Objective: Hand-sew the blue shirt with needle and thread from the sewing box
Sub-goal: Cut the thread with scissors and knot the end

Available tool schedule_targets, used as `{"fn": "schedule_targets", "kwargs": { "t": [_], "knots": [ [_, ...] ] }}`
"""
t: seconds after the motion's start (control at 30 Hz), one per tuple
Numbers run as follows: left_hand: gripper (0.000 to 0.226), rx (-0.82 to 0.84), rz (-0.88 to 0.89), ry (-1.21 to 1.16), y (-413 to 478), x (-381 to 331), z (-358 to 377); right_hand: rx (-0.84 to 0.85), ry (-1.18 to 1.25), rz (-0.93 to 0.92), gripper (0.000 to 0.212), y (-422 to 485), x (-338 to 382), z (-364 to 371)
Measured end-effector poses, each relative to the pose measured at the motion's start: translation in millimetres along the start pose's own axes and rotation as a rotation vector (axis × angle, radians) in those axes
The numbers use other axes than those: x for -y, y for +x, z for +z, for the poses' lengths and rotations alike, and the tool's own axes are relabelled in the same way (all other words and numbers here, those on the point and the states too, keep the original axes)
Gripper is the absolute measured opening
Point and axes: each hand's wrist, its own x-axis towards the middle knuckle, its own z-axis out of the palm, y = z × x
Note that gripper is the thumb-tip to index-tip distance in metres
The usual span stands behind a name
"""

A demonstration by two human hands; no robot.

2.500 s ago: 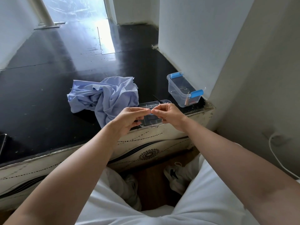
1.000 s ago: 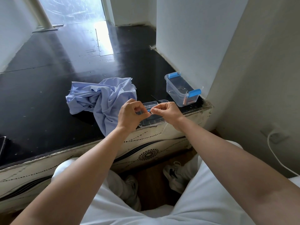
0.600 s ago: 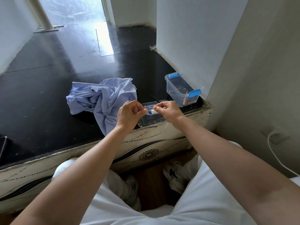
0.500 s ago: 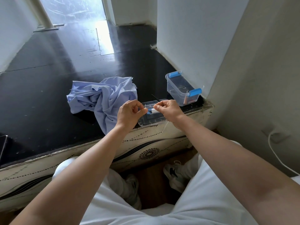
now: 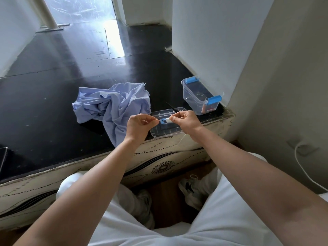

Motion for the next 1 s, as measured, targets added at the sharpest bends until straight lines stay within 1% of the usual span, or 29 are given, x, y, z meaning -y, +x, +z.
{"fn": "schedule_targets", "kwargs": {
  "t": [0.17,0.33,0.43,0.57,0.63,0.73,0.87,1.0],
  "knots": [
    [0.015,0.018,0.045,0.108,2.6,2.8,1.9,0.014,0.036,0.013,0.012,-0.1,-0.9,-0.6],
    [0.015,0.073,0.031,0.109,4.2,5.9,8.4,0.028,0.033,0.011,0.009,0.2,-4.1,-0.7],
    [0.015,0.081,-0.015,0.052,6.4,5.7,11.7,0.026,0.021,0.006,0.006,1.5,-4.8,1.0],
    [0.015,0.077,-0.123,-0.057,6.5,9.1,12.7,0.038,0.029,0.003,0.007,1.7,-3.5,2.6],
    [0.013,0.07,-0.167,-0.124,6.0,10.6,12.4,0.041,0.023,-0.001,0.009,2.1,-3.2,3.2],
    [0.008,0.054,-0.205,-0.194,5.0,10.2,12.7,0.042,0.023,-0.007,0.006,2.6,-2.9,5.4],
    [0.008,-0.033,-0.19,-0.057,6.5,16.4,14.0,0.062,0.016,-0.027,0.006,2.0,-2.7,10.5],
    [0.017,-0.072,-0.215,0.014,15.2,15.2,9.0,0.027,-0.04,-0.009,0.013,3.1,-4.6,4.4]
  ]
}}
